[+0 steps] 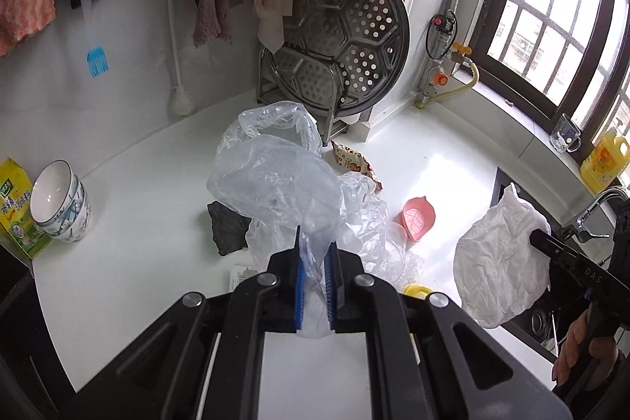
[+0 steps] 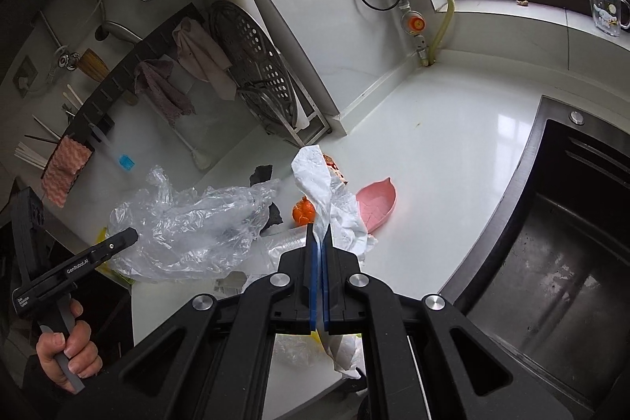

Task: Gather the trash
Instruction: 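Carry the plastic bag and white paper with both grippers down toward the trash bin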

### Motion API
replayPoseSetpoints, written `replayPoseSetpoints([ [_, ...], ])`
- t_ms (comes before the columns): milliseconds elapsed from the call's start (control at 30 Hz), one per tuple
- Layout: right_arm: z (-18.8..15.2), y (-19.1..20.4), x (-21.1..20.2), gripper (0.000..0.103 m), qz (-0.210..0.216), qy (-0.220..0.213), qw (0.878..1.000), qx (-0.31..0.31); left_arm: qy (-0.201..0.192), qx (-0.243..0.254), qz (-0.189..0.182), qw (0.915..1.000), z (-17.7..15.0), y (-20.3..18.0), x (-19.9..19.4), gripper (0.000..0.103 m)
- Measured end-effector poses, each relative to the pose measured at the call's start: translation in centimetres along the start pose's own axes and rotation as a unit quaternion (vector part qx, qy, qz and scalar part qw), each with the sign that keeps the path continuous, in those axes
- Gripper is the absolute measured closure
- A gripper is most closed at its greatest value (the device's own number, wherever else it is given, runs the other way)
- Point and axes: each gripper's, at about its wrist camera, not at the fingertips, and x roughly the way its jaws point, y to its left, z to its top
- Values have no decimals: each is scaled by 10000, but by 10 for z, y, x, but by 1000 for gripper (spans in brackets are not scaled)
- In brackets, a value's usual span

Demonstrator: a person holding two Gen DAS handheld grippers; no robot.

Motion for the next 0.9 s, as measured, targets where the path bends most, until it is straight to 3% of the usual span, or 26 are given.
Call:
replayPoseSetpoints([
  [533, -37, 39, -51, 101, -78, -321, 9994, 34, -253, 271, -228, 9991, -46, 25, -92, 94],
  [767, -78, 51, -69, 101, -194, -392, 9987, 259, -291, 800, -479, 9952, -81, 12, -114, 94],
  [900, -105, 51, -80, 101, -209, -284, 9986, 384, -93, 973, -762, 9923, -100, -4, -120, 94],
])
